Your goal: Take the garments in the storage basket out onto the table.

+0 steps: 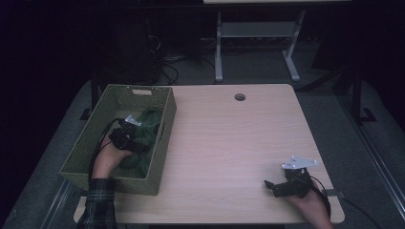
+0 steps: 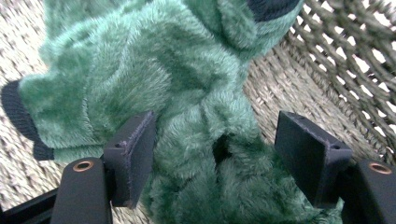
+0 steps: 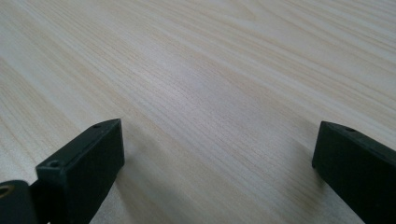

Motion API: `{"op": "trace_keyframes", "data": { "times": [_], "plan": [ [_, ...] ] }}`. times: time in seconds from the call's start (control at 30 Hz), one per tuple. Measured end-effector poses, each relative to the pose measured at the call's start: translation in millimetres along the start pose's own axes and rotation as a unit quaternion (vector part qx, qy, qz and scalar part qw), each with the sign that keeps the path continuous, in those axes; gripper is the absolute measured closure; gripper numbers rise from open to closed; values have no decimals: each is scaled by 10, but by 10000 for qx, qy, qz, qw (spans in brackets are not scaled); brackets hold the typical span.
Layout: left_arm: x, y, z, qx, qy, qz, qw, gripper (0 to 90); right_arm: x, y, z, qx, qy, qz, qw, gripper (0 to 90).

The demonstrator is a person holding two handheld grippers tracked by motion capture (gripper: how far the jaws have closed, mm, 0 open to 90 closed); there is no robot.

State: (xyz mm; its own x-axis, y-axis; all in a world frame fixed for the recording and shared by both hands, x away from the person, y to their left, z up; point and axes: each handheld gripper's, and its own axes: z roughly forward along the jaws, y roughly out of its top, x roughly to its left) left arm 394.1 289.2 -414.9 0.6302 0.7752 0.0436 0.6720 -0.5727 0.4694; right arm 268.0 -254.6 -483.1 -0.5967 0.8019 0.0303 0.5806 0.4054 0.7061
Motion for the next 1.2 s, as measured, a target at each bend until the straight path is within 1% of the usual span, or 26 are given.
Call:
{"op": "trace_keyframes", "data": {
  "times": [0.03, 0.1, 0.13, 0.17, 0.2, 0.33, 0.37, 0.4, 0.5, 0.63, 0.7, 0.73, 0.77, 0.83, 1.07, 1.1, 1.13, 1.17, 1.2],
  "plan": [
    [-2, -3, 9, 41, -21, -57, 10000, 289, 0, 0, 0, 1, 0, 1, 10000, 20],
    [3, -6, 16, 77, -16, -51, 10000, 299, 0, 0, 0, -1, 0, -1, 10000, 19],
    [0, -13, 32, 103, -42, -134, 9998, 311, 0, 0, 0, 0, 0, 0, 10000, 20],
    [0, -13, 32, 103, -42, -134, 9998, 326, 0, 0, 0, 0, 0, 0, 10000, 20],
    [-1, -14, 37, 165, -69, -119, 9998, 343, 0, 0, 0, 0, 0, 0, 10000, 20],
    [-1, -16, 39, 255, -73, -82, 9996, 437, 0, 0, 0, 0, 0, -1, 10000, 20],
    [-1, -16, 37, 281, -60, -80, 9996, 437, 0, 0, 0, 0, 0, -1, 10000, 20],
    [1, -15, 27, 309, -43, -112, 9995, 511, 0, 0, 0, 0, -1, 0, 10000, 20],
    [0, -9, -1, 325, -94, -160, 9993, 634, 0, 0, 0, -1, 0, -1, 10000, 20],
    [10, -2, -24, 384, -166, -293, 9987, 722, 0, 0, 0, 0, 1, 0, 10000, 20],
    [14, -2, -29, 374, -174, -321, 9986, 742, 0, 0, 0, 0, 0, 0, 10000, 20],
    [17, 0, -46, 350, -163, -374, 9986, 748, 0, 0, 0, 0, 0, -1, 10000, 20],
    [17, 0, -46, 350, -163, -374, 9986, 754, 0, 0, 0, 0, 0, -1, 10000, 20],
    [14, 5, -88, 252, -133, -370, 9989, 761, 0, 0, 0, 0, 0, 0, 10000, 20],
    [26, 2, -182, -84, -148, -503, 9986, 789, 0, 0, 0, 1, 0, 1, 10000, 20],
    [26, 2, -182, -84, -148, -503, 9986, 792, 0, 0, 0, 1, 0, 1, 10000, 20],
    [30, 4, -223, -200, -158, -508, 9984, 796, 0, 0, 0, 0, 0, 0, 10000, 20],
    [30, 4, -223, -200, -158, -508, 9984, 798, 0, 0, 0, 0, 0, 0, 10000, 20],
    [33, 1, -263, -309, -156, -534, 9980, 802, -1, 0, 0, -1, 0, -1, 10000, 20]
  ]
}}
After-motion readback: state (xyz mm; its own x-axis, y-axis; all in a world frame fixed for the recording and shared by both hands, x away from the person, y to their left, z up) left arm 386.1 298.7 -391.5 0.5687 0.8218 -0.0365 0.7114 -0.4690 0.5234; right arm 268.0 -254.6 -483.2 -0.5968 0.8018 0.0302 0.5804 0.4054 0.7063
